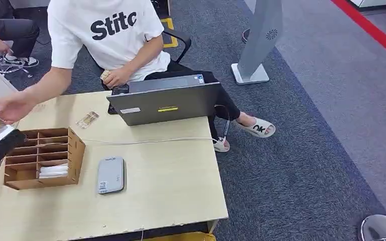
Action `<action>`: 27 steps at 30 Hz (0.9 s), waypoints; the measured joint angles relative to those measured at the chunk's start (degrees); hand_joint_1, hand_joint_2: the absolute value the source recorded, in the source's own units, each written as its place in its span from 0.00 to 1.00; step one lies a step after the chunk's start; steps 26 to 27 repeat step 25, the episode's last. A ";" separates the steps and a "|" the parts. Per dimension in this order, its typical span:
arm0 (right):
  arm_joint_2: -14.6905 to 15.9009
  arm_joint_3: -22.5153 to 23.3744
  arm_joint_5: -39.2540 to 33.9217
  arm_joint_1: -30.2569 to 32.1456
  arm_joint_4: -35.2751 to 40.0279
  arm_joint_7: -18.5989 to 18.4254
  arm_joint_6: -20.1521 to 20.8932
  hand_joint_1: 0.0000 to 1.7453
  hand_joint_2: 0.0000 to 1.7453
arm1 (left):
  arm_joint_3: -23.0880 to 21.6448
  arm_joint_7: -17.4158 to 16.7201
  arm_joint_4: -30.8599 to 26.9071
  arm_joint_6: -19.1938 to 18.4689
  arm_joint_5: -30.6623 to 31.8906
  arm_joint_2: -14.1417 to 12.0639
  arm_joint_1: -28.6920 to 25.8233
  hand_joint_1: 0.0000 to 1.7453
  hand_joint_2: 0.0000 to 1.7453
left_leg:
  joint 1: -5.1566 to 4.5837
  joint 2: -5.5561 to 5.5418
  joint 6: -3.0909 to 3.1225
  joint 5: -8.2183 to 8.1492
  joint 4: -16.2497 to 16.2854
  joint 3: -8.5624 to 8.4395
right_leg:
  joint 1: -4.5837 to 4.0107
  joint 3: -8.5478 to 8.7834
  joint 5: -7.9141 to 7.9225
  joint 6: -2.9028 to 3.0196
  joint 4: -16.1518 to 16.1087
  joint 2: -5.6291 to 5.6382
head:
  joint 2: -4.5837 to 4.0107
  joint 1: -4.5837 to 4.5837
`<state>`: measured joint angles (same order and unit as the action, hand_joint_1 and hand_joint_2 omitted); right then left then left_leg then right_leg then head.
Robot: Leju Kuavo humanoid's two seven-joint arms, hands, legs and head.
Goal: Pass the card to the sensor for recognition and then transmit it.
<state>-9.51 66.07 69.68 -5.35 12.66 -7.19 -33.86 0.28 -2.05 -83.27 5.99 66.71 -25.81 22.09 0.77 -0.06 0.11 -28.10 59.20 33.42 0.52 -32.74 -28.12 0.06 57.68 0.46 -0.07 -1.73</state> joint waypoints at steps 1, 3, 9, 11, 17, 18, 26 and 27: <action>0.00 0.00 0.00 0.01 0.00 0.00 0.00 0.00 1.00 | 0.02 0.00 0.11 0.00 0.00 -0.05 0.40 1.00 1.00 | 0.00 0.02 0.00 0.00 0.00 -0.01 | 0.00 0.00 0.00 0.00 0.00 0.02 | 0.00 0.00; 0.00 0.00 0.00 0.01 0.00 0.00 0.00 0.00 1.00 | 0.18 0.00 0.26 0.00 0.00 -0.11 0.90 1.00 1.00 | 0.00 0.02 0.00 0.00 0.00 -0.01 | 0.00 0.00 0.00 0.00 0.00 0.02 | 0.00 -0.02; 0.00 -0.04 0.09 0.01 0.00 0.00 0.00 0.00 1.00 | 0.26 -0.48 0.74 0.02 0.44 -0.22 1.54 1.00 1.00 | 0.00 0.02 0.00 0.00 0.00 -0.01 | 0.00 -0.01 0.00 0.00 0.00 0.02 | 0.00 0.00; 0.00 -0.20 0.13 0.00 0.00 0.00 0.00 0.00 1.00 | 0.28 -0.92 1.31 0.13 0.74 -0.22 1.81 1.00 1.00 | 0.00 0.02 0.00 0.00 0.00 -0.01 | 0.00 -0.01 0.00 0.00 0.00 0.02 | 0.00 0.00; 0.00 -0.37 0.35 0.01 0.00 -0.50 -0.20 0.00 1.00 | 0.28 -0.79 3.21 1.11 1.22 -0.11 1.99 1.00 1.00 | 0.00 0.02 0.00 0.00 0.00 0.00 | 0.00 -0.01 0.00 0.00 0.00 0.03 | 0.00 0.00; 0.00 -0.39 0.35 0.01 0.00 -0.50 -0.17 0.00 1.00 | 0.28 -0.74 3.39 1.27 1.29 -0.02 1.98 1.00 1.00 | 0.00 0.02 0.00 0.00 0.00 0.00 | 0.00 -0.01 0.00 0.00 0.00 0.03 | 0.00 0.00; 0.00 -0.46 0.44 0.01 0.00 -0.50 -0.17 0.00 1.00 | 0.28 0.20 3.63 4.02 2.27 0.92 0.85 0.00 1.00 | -0.01 0.02 0.00 0.00 0.00 0.00 | 0.00 -0.01 0.00 0.00 0.00 0.03 | 0.00 0.00; 0.00 -0.46 0.44 0.01 0.00 -0.50 -0.17 0.00 1.00 | 0.28 0.20 3.63 4.02 2.27 0.92 0.85 0.00 1.00 | -0.01 0.02 0.00 0.00 0.00 0.00 | 0.00 -0.01 0.00 0.00 0.00 0.03 | 0.00 0.00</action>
